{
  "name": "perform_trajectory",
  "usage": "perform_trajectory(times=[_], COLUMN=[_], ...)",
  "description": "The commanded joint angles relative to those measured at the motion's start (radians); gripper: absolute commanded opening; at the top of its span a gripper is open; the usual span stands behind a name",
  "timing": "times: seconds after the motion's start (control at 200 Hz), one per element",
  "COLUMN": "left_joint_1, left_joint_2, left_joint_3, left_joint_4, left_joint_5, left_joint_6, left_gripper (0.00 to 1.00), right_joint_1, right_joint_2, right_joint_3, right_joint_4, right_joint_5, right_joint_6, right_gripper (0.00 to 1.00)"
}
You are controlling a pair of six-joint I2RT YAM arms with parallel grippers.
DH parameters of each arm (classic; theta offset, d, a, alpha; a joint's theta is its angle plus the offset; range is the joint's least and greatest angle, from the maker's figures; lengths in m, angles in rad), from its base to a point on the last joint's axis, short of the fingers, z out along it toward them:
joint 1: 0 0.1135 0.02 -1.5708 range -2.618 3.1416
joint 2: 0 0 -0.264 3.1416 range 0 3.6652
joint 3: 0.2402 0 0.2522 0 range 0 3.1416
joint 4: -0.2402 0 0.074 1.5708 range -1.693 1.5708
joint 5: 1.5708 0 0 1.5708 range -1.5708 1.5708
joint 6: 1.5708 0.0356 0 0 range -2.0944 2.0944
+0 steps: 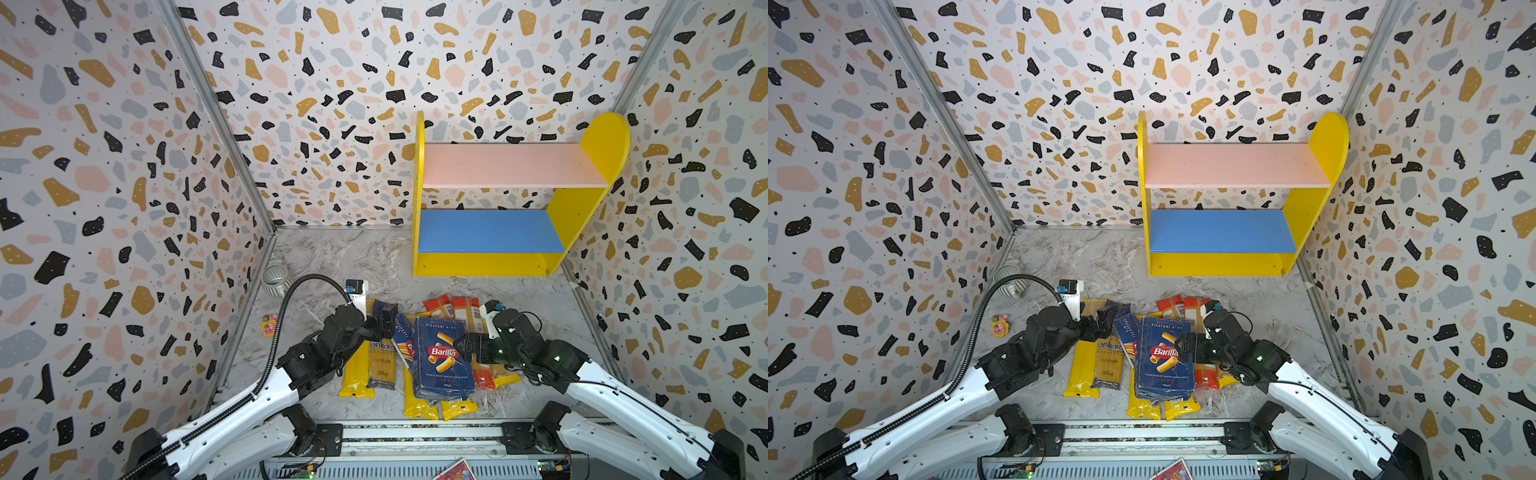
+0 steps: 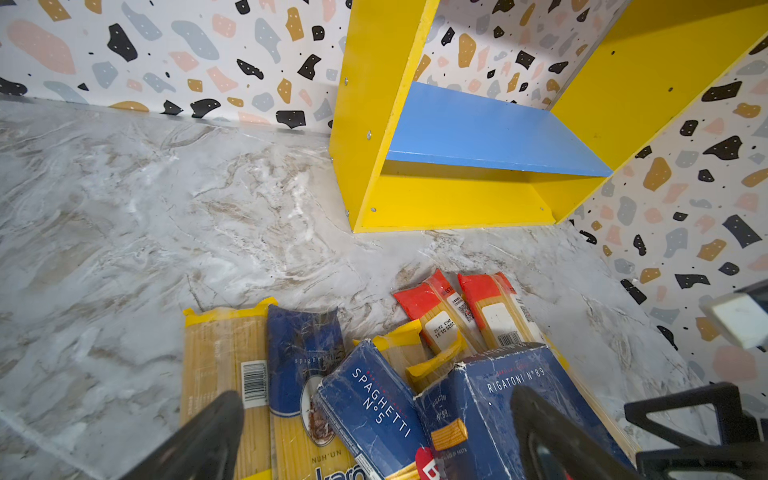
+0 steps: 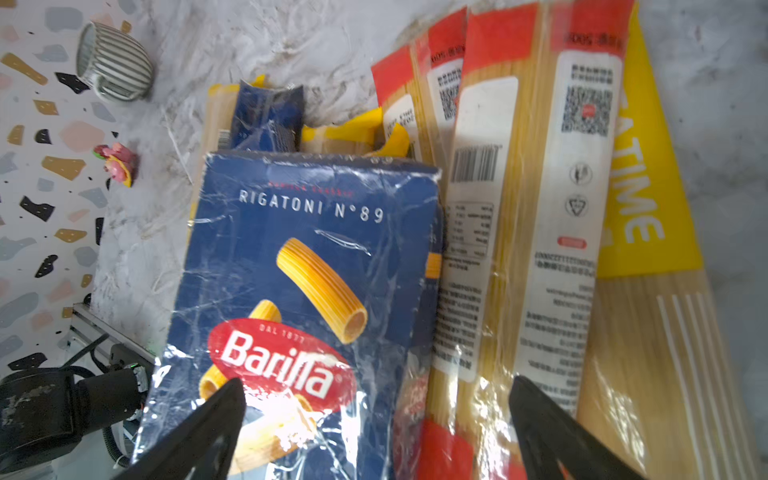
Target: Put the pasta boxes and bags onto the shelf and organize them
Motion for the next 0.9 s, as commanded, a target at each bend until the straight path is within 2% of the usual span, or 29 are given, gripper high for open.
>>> perform_trajectory(times=[0.0, 0.18, 0.335, 0.461, 0.566, 0.676, 0.756, 0.896], left_joint_1=[-0.003, -0.011, -0.012, -0.012, -0.014, -0.029, -0.051, -0.078], left_joint_2=[0.026, 0.097, 0.169, 0.167, 0.216, 0.268, 0.261, 0.214], left_joint_3=[0.047, 0.114, 0.112, 0.047, 0.084, 0.101, 0.072, 0.045], left_joint_4=[-0.004, -0.095, -0.042, 0.067, 0.001, -0.05, -0.038, -0.045], left_joint_5=[-0.049, -0.118, 0.048, 0.141, 0.154, 0.182, 0.191, 0.171], left_joint_6=[-0.113, -0.179, -0.119, -0.148, -0.144, -0.143, -0.168, -0.197], left_gripper=[0.99, 1.0, 1.0, 1.0, 1.0, 0.99, 0.99, 1.0], right_joint_1=[0.01, 0.01, 0.012, 0.018, 0.018, 0.021, 0.035, 0.063], right_joint_2=[-0.022, -0.074, -0.123, -0.162, -0.174, -0.175, -0.187, -0.199], right_joint_3=[-0.011, -0.041, -0.061, -0.086, -0.105, -0.15, -0.188, -0.197], right_joint_4=[-0.082, -0.1, -0.101, -0.1, -0.107, -0.062, -0.01, -0.001], right_joint_5=[-0.004, -0.063, -0.129, -0.15, -0.147, -0.212, -0.259, -0.264], right_joint_6=[0.049, 0.052, 0.077, 0.094, 0.092, 0.109, 0.136, 0.161], right_gripper=[0.99, 0.99, 1.0, 1.0, 1.0, 0.98, 0.96, 0.95])
